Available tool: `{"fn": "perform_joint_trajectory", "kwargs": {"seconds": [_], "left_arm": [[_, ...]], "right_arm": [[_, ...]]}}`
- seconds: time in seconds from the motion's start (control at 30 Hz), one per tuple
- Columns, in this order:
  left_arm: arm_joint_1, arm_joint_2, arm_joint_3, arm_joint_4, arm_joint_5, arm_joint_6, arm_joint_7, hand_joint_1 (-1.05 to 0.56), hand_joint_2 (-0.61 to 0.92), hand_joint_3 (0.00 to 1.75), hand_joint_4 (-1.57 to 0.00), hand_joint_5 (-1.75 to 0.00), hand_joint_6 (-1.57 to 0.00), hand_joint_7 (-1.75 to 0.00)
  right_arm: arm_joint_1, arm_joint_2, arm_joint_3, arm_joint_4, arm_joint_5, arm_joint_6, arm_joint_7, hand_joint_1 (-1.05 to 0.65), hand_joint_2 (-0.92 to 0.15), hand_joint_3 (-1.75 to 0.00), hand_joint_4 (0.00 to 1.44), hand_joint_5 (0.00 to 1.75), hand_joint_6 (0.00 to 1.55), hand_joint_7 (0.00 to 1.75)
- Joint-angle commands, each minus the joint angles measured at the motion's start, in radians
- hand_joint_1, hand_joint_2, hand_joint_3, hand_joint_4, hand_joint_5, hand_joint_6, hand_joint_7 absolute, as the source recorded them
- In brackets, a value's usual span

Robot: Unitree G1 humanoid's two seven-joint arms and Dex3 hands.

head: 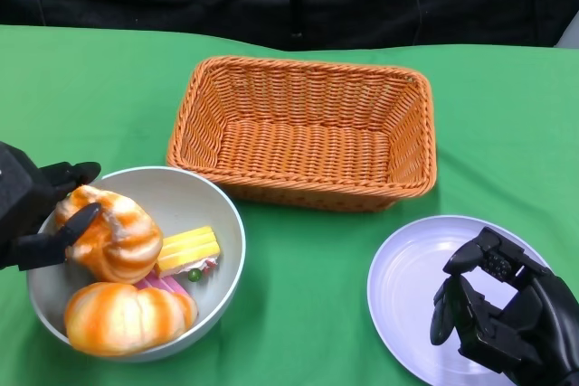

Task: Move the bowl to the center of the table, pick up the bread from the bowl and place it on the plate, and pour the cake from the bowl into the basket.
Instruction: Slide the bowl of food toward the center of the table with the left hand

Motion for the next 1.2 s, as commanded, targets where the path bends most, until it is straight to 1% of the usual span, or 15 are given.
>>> {"fn": "perform_joint_trajectory", "kwargs": {"seconds": [0.03,0.13,0.33,0.47,0.57,0.67,0.8,0.97,1.07,1.2], "left_arm": [[0.008,0.024,-0.008,-0.035,0.014,0.013,-0.007,-1.03,0.92,0.79,-0.08,-0.02,-0.14,0.0],[0.013,0.012,-0.003,-0.057,-0.003,0.037,-0.014,-1.04,0.92,0.78,-0.08,-0.01,-0.15,0.0],[0.019,-0.01,-0.007,-0.103,-0.025,0.072,-0.025,-0.97,0.92,0.79,-0.09,-0.02,-0.15,-0.01],[0.021,-0.038,0.0,-0.126,-0.063,0.108,-0.028,-0.96,0.92,0.77,-0.07,-0.01,-0.15,0.0],[0.019,-0.06,0.008,-0.133,-0.096,0.132,-0.033,-0.94,0.92,0.76,-0.01,0.0,-0.15,0.0],[0.024,-0.064,-0.005,-0.146,-0.104,0.121,-0.045,-0.93,0.92,0.76,0.0,0.0,-0.14,0.0],[0.025,-0.064,-0.029,-0.171,-0.098,0.131,-0.06,-0.96,0.92,0.77,-0.02,-0.01,-0.15,-0.01],[0.032,-0.078,-0.048,-0.211,-0.104,0.176,-0.053,-0.95,0.92,0.78,-0.02,-0.01,-0.15,0.0],[0.036,-0.096,-0.052,-0.216,-0.107,0.175,-0.045,-0.95,0.92,0.78,-0.02,-0.01,-0.15,-0.01],[0.043,-0.129,-0.048,-0.189,-0.117,0.099,-0.045,-0.89,0.92,0.78,-0.04,-0.02,-0.14,0.0]], "right_arm": [[0.006,-0.006,-0.007,0.0,0.0,-0.023,0.014,-0.14,-0.57,-1.14,0.85,1.75,0.74,1.58],[0.006,-0.006,-0.008,-0.001,-0.001,-0.022,0.013,-0.15,-0.57,-1.14,0.85,1.75,0.74,1.58],[0.008,-0.004,-0.009,-0.009,0.001,-0.012,0.005,-0.15,-0.57,-1.14,0.85,1.75,0.75,1.58],[0.008,-0.004,-0.008,-0.007,0.001,-0.02,0.01,-0.14,-0.58,-1.14,0.85,1.75,0.75,1.58],[0.009,-0.003,-0.008,-0.01,0.004,-0.015,0.008,-0.14,-0.57,-1.14,0.85,1.75,0.74,1.57],[0.009,-0.004,-0.008,-0.007,0.003,-0.022,0.013,-0.14,-0.57,-1.14,0.85,1.75,0.74,1.57],[0.012,-0.003,-0.006,-0.014,0.001,-0.019,0.008,-0.14,-0.57,-1.14,0.85,1.75,0.75,1.57],[0.014,-0.002,-0.005,-0.02,0.003,-0.015,0.006,-0.14,-0.58,-1.14,0.86,1.75,0.75,1.57],[0.014,-0.003,-0.004,-0.019,-0.001,-0.02,0.008,-0.14,-0.58,-1.15,0.85,1.75,0.75,1.57],[0.013,-0.004,-0.005,-0.014,-0.001,-0.026,0.013,-0.15,-0.58,-1.15,0.84,1.75,0.74,1.58]]}}
